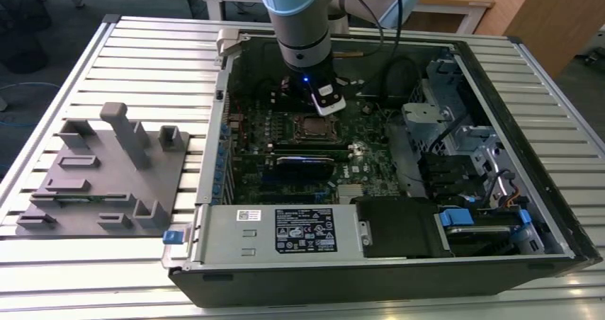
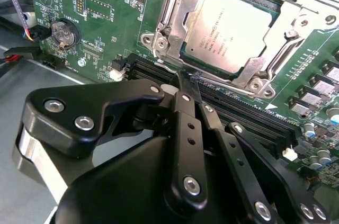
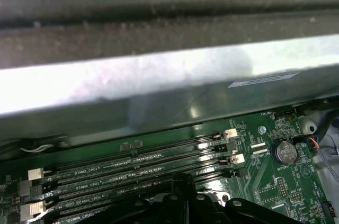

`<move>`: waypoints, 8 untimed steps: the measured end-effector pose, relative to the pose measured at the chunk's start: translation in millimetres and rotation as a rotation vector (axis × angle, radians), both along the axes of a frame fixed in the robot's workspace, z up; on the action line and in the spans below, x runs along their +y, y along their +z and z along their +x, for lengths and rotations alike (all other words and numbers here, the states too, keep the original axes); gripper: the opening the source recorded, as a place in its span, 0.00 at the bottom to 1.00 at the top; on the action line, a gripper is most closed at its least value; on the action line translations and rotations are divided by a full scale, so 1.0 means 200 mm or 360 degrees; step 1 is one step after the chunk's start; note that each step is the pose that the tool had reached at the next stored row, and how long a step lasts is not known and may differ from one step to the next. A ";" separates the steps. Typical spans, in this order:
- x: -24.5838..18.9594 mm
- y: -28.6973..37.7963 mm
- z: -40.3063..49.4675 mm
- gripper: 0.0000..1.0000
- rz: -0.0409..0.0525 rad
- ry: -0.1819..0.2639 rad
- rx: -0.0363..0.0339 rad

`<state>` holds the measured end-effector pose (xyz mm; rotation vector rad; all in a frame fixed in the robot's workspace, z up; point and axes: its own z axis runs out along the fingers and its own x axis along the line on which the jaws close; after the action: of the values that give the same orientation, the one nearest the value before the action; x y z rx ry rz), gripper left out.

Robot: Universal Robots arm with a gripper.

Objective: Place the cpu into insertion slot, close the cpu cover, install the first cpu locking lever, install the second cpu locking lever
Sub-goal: 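Install the first cpu locking lever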

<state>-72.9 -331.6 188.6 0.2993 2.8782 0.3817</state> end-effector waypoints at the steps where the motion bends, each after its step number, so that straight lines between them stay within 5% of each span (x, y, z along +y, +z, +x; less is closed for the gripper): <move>1: 0.000 0.000 0.000 0.10 0.0000 0.0000 0.0000; 8: 0.000 0.000 0.002 0.10 -0.0001 0.0000 0.0000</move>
<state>-72.6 -331.6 188.6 0.2992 2.8783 0.3810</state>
